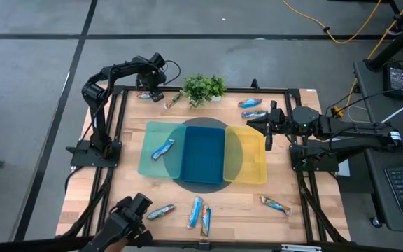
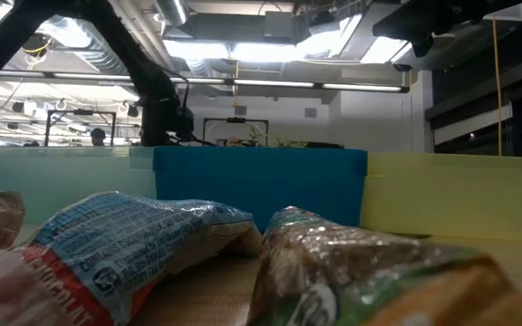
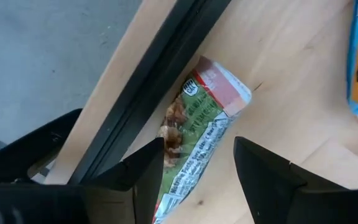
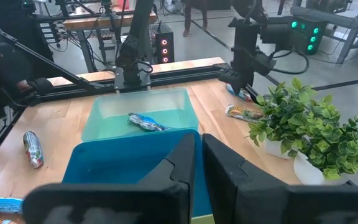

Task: Pick and place Granola Bars by type
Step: Put the red granola bar into the blue bin

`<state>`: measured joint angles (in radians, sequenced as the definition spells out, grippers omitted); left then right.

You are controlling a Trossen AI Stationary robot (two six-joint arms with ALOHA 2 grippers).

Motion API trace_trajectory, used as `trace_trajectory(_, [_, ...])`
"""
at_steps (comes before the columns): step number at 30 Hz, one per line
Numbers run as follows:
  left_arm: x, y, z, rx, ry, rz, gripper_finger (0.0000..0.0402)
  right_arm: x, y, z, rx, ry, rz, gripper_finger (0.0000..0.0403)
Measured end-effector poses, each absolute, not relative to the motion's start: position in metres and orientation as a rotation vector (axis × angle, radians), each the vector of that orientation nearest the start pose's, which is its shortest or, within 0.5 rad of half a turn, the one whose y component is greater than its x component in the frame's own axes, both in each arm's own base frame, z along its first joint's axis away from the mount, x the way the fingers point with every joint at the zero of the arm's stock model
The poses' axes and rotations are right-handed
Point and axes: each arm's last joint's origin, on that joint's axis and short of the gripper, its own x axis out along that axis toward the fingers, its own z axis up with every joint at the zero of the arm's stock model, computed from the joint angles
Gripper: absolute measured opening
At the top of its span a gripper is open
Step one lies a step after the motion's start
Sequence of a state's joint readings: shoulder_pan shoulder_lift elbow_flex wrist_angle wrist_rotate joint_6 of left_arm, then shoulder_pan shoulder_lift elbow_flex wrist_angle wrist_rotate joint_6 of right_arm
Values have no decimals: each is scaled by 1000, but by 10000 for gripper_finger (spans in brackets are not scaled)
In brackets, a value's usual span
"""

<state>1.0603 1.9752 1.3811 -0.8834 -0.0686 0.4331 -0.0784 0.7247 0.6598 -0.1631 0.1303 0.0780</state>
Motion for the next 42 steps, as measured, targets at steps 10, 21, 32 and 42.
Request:
trace_trajectory(10, [180, 329, 150, -384, 1515, 622, 165, 164, -17, 301, 96, 217, -219, 35])
trace_trajectory(21, [181, 329, 151, -388, 1506, 633, 70, 164, -17, 301, 95, 217, -219, 35])
trace_trajectory(32, [185, 319, 161, -395, 1520, 606, 19, 164, -17, 301, 94, 217, -219, 35])
trace_trajectory(42, [194, 277, 242, -376, 1255, 492, 18, 164, -17, 301, 90, 218, -218, 35])
